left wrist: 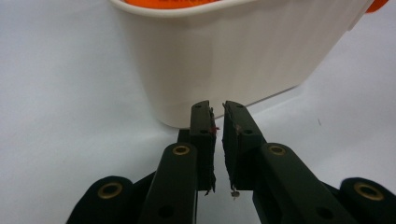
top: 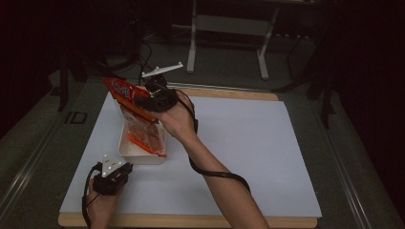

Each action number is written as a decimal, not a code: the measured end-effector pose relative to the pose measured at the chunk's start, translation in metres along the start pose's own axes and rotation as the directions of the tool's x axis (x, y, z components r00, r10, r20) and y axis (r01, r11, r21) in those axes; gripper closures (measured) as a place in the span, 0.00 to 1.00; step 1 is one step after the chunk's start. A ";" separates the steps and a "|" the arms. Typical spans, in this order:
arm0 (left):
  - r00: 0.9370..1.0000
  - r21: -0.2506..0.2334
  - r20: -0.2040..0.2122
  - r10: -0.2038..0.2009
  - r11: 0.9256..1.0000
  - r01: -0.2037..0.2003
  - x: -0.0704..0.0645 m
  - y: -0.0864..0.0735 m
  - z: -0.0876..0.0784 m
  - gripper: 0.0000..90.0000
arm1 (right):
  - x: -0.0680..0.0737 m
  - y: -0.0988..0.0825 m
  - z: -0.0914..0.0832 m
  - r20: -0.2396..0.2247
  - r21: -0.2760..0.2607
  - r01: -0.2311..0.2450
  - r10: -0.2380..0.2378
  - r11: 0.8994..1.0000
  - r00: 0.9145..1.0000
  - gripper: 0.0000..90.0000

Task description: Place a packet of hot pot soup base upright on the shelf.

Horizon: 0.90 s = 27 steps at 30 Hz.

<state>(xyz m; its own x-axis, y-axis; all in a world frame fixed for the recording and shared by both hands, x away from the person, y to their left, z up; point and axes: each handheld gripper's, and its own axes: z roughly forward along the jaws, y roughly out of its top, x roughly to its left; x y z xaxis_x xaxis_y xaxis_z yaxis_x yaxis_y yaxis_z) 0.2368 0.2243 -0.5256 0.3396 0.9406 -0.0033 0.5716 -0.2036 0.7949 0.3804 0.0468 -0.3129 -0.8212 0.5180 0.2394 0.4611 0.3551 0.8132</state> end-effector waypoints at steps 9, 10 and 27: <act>1.000 0.007 -0.004 0.012 1.000 -0.012 -0.002 0.000 0.001 0.91 | -0.013 -0.015 0.009 -0.033 -0.023 -0.073 0.072 0.997 0.997 1.00; 1.000 0.007 -0.005 0.013 1.000 -0.013 -0.002 0.000 0.001 0.91 | -0.014 -0.016 0.010 -0.025 -0.018 -0.068 0.067 0.998 0.997 1.00; 1.000 0.005 -0.006 0.014 1.000 -0.014 -0.002 0.000 0.002 0.90 | -0.011 -0.042 0.015 0.030 0.122 0.061 -0.065 0.991 0.997 0.91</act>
<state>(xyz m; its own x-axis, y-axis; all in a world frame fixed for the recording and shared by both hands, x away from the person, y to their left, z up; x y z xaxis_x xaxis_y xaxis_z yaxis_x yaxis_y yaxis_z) 0.2381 0.2215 -0.5268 0.3431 0.9392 0.0116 0.5708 -0.2183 0.7916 0.3750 0.0384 -0.3578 -0.8388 0.5172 0.1700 0.4479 0.4781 0.7555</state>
